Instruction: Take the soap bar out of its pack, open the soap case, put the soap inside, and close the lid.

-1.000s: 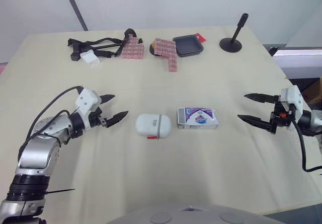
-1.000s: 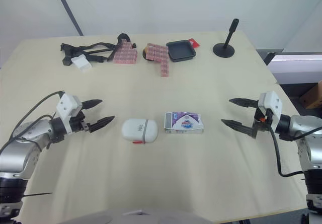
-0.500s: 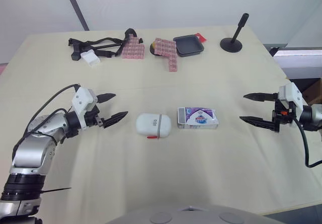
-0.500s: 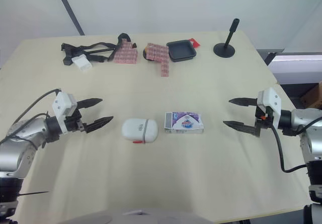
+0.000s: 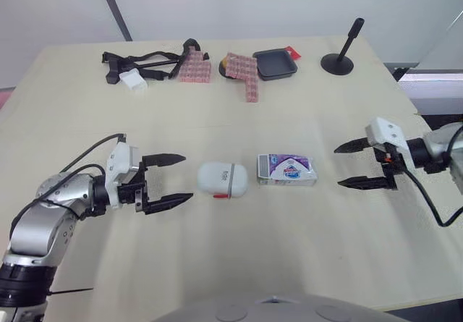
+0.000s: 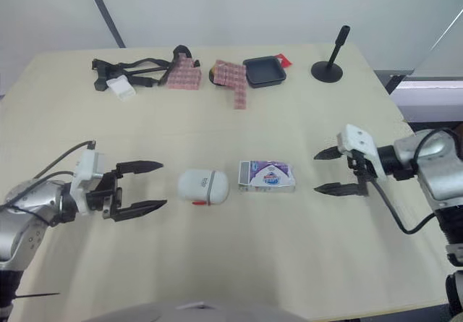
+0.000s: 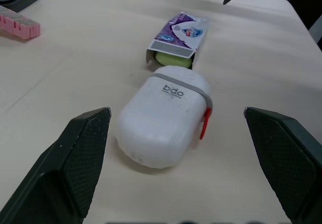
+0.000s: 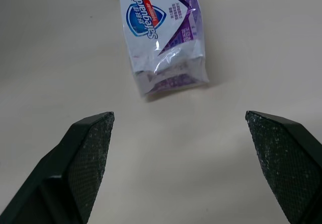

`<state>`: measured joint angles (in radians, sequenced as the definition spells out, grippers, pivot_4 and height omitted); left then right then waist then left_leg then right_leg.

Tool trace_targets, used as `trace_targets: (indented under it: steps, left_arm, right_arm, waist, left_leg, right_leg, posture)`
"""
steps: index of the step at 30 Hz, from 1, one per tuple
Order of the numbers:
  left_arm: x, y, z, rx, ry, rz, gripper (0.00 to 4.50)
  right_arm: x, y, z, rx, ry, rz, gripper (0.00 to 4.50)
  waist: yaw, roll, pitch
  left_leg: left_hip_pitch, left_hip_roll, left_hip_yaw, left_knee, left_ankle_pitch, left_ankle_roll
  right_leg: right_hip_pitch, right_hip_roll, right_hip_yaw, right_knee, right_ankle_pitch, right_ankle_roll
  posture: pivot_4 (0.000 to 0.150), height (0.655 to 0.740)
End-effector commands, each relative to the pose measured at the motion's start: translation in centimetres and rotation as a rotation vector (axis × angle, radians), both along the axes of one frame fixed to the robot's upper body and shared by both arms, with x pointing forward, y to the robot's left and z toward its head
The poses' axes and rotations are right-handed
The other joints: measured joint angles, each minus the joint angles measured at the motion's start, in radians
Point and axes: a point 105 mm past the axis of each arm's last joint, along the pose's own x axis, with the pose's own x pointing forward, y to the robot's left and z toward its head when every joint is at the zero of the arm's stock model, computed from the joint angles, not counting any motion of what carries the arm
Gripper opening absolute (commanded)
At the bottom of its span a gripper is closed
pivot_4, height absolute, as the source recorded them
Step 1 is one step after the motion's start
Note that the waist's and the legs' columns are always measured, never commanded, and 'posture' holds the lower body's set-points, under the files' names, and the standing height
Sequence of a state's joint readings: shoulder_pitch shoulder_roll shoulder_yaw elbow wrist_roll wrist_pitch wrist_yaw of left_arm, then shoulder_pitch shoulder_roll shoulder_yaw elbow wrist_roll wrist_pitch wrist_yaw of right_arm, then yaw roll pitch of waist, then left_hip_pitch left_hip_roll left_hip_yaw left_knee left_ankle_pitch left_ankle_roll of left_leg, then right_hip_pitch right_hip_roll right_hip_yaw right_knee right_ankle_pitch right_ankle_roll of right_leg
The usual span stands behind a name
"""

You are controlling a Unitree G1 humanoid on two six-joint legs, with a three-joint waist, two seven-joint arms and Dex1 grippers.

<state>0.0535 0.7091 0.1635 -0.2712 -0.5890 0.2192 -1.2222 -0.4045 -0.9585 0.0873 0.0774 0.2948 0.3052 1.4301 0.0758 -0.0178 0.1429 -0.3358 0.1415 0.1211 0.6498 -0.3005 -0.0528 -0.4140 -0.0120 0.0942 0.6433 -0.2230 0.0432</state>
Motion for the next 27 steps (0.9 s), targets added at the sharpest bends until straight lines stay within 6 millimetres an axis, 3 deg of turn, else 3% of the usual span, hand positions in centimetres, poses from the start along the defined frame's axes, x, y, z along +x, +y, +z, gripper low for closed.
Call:
trace_targets:
  steps: [1, 7, 27]
  left_arm:
    - [-0.5, -0.5, 0.5, -0.013, -0.058, -0.012, 4.5]
    - [-0.9, -1.3, 0.4, -0.036, -0.072, -0.012, 4.5]
    - [-1.2, -1.7, 0.2, -0.022, -0.108, -0.01, 4.5]
  right_arm:
    - [0.6, 1.6, 0.8, -0.033, -0.069, 0.038, 4.48]
    - [0.1, 3.6, 0.9, -0.023, -0.077, 0.102, 4.48]
    - [0.6, 6.0, -1.6, -0.001, -0.069, 0.138, 4.48]
  waist:
    - [0.004, 0.0, 0.0]
    - [0.005, 0.001, 0.0]
    - [-0.005, 0.001, 0.0]
  left_leg:
    - [0.0, 0.001, 0.0, 0.0, 0.0, -0.001]
    - [-0.002, 0.004, 0.0, 0.001, 0.002, -0.004]
    - [-0.002, 0.007, 0.0, 0.001, 0.004, -0.007]
  right_leg:
    - [0.0, 0.0, -0.001, 0.001, 0.0, 0.0]
    - [-0.001, 0.0, -0.006, 0.001, 0.0, -0.001]
    - [-0.002, 0.002, -0.009, 0.004, 0.0, -0.003]
  posture:
    - [0.15, 0.74]
    - [0.15, 0.74]
    - [0.15, 0.74]
